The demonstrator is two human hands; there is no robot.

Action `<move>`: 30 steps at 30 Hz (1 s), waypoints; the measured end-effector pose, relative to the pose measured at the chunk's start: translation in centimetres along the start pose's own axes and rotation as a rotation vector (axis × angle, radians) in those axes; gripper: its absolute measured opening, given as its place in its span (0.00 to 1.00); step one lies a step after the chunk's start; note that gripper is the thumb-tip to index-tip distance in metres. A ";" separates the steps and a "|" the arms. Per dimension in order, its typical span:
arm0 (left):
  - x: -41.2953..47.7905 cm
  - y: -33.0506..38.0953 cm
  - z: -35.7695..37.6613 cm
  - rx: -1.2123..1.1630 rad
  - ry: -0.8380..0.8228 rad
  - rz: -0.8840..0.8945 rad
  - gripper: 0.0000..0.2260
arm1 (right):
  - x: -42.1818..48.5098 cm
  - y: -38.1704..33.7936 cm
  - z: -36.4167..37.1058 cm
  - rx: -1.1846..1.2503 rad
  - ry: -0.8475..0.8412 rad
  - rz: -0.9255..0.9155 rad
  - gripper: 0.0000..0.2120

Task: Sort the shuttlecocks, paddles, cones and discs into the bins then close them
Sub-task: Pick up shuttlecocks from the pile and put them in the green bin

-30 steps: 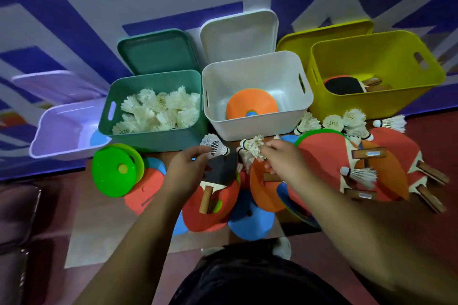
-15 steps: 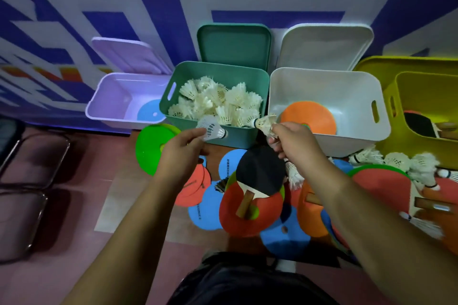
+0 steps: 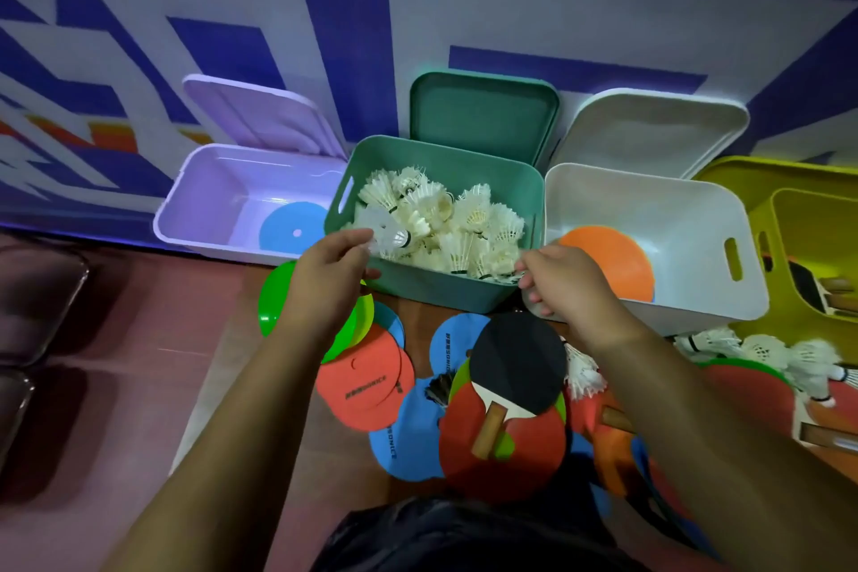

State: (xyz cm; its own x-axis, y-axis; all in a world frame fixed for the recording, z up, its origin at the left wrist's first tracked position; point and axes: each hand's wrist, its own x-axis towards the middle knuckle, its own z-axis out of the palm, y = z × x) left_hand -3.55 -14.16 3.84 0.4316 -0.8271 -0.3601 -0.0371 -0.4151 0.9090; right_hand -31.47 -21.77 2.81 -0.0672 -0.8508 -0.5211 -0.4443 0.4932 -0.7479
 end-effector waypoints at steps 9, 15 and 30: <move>6.4 2.3 -1.7 -0.013 -0.035 0.060 0.18 | 0.0 -1.5 2.4 -0.021 0.056 -0.044 0.09; 7.9 1.2 -1.4 0.112 -0.086 0.016 0.23 | -0.8 -2.4 3.5 -0.041 0.093 -0.069 0.10; -1.9 -3.3 5.0 0.144 -0.298 0.064 0.09 | -3.7 4.6 0.7 0.094 0.159 -0.075 0.10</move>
State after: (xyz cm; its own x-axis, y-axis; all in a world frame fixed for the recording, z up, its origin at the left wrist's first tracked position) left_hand -8.80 -13.10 0.51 0.1424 -0.9187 -0.3684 -0.1915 -0.3908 0.9004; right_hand -32.66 -16.25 0.98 -0.1806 -0.9002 -0.3962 -0.3688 0.4354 -0.8212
